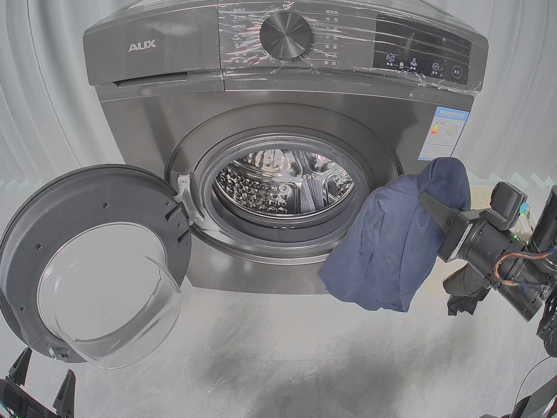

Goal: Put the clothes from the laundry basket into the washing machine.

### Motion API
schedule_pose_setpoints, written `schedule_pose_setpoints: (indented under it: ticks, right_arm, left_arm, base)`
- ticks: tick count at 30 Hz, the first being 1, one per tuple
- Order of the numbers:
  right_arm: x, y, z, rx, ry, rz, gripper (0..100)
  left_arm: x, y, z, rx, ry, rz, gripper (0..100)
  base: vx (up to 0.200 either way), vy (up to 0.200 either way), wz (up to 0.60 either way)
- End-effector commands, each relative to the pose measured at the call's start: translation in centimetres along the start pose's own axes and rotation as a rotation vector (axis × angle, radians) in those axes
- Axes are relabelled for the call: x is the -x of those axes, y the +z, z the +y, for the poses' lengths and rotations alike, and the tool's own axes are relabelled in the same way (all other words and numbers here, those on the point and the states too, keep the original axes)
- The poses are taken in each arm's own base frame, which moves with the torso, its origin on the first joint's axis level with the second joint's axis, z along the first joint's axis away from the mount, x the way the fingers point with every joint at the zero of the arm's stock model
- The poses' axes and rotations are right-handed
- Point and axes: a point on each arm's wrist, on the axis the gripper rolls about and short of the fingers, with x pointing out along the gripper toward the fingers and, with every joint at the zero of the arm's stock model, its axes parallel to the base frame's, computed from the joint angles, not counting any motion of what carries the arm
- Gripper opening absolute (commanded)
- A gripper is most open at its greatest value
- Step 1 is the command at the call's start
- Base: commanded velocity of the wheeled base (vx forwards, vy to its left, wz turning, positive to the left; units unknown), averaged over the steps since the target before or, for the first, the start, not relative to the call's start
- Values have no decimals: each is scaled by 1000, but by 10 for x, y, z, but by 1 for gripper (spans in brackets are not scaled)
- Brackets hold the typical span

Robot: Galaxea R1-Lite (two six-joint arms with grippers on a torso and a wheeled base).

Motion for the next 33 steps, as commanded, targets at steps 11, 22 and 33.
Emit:
schedule_pose_setpoints:
  ticks: [11,22,33]
  right_arm:
    - [-2,-6,-1,4,-4,22,0]
    - [4,-12,16,5,77,50,0]
    - [-3,-21,46,-34,180,90,0]
  left_arm:
    - [0,-5,0,0,1,-2,100]
    - [0,-5,0,-18,4,0,100]
    - [0,-5,0,-35,-7,0,100]
  base:
    - [0,-36,0]
    - [0,0,0]
    - [0,0,0]
